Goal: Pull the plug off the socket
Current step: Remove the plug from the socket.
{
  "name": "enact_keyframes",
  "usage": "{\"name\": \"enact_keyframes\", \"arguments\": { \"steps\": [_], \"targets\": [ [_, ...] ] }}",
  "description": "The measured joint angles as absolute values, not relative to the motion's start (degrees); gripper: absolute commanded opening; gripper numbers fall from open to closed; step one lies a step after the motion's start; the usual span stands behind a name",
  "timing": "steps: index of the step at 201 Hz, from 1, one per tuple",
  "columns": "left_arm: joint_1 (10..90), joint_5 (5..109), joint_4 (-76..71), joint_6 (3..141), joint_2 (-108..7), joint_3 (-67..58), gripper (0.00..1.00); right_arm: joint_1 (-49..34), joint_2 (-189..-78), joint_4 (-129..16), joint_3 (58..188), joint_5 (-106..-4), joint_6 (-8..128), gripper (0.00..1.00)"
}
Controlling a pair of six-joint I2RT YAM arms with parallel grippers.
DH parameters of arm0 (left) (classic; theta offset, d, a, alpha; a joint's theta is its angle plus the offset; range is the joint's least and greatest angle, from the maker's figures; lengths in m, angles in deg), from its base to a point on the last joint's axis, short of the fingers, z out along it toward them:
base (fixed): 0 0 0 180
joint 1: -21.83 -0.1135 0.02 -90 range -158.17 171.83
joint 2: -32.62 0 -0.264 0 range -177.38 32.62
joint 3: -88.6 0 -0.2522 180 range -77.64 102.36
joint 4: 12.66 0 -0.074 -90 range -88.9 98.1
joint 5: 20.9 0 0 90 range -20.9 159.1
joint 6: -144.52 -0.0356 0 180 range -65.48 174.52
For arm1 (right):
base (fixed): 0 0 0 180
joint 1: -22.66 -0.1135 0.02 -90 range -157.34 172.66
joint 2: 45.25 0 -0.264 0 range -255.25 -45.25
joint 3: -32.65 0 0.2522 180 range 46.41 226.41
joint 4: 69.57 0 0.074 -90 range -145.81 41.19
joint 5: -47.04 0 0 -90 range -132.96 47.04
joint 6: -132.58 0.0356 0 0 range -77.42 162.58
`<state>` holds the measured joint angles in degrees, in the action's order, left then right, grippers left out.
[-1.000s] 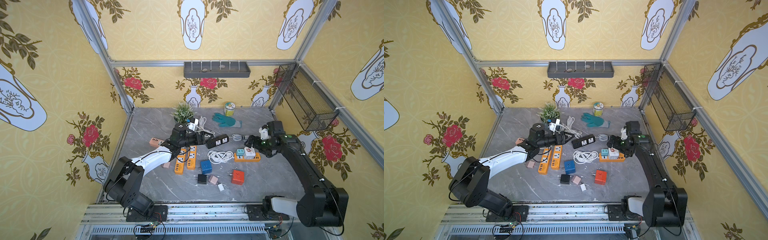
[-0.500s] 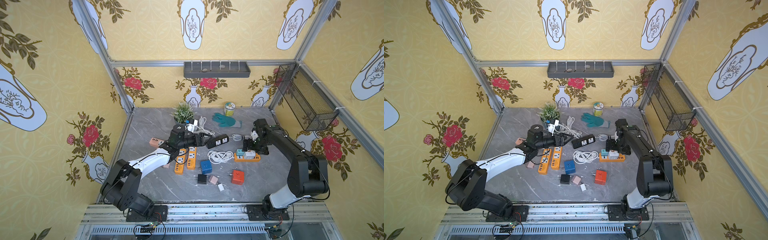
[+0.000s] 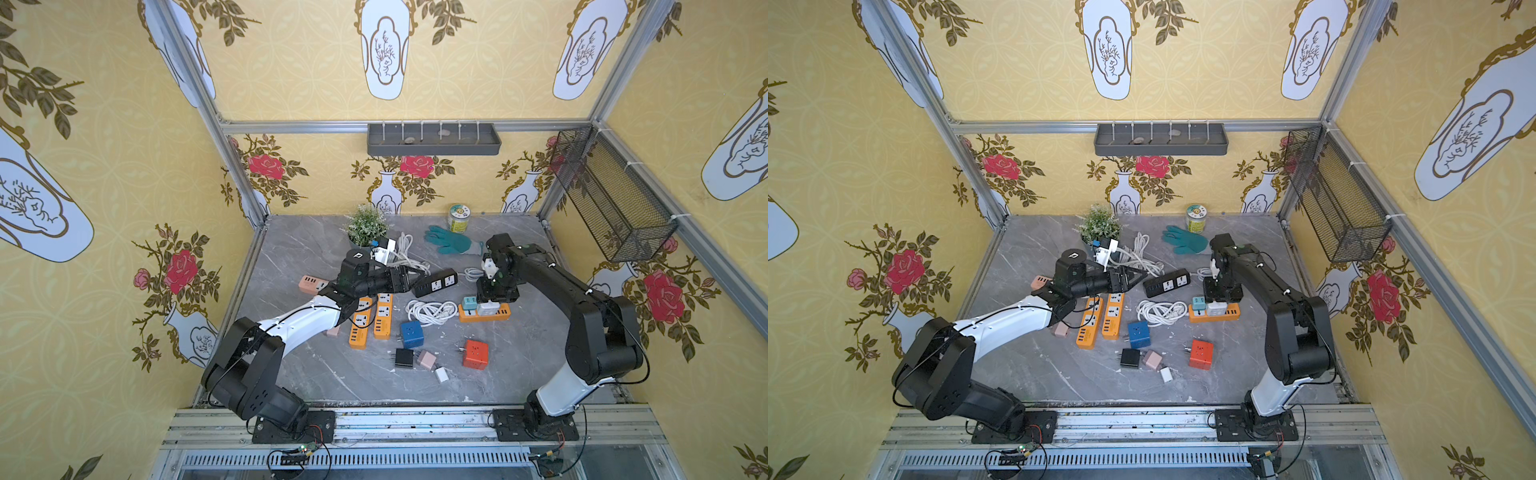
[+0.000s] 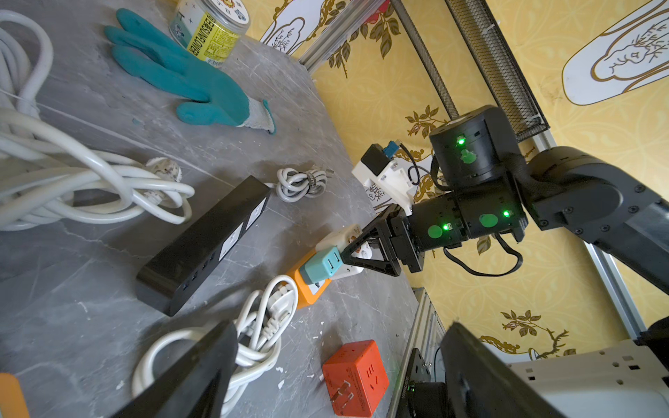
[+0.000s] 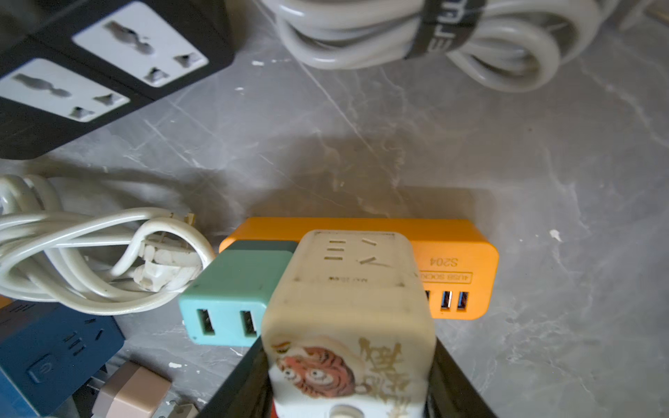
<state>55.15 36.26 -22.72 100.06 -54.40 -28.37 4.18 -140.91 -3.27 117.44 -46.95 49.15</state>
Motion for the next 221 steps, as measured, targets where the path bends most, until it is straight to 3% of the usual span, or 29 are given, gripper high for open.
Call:
{"name": "enact_keyframes", "arguments": {
  "steps": [69,125,162,221],
  "targets": [
    [57.76,30.92,-22.89,98.09,-61.31,-25.04,0.83,-1.45,-141.98,-5.55,118.48,-47.10,53.19,0.46],
    [61.91,31.84,-23.72,66.60,-65.85,-25.98,0.91,-1.11,-141.76,-5.76,118.24,-48.00,52.95,0.45],
    [63.13,34.77,-25.19,51.63,-72.76,-22.73,0.90,-1.21,-141.76,-6.16,118.11,-49.57,51.70,0.45],
    [65.36,36.06,-28.40,45.92,-81.59,-15.86,0.73,-1.30,-141.83,-6.36,118.09,-50.12,51.29,0.45]
  ]
}}
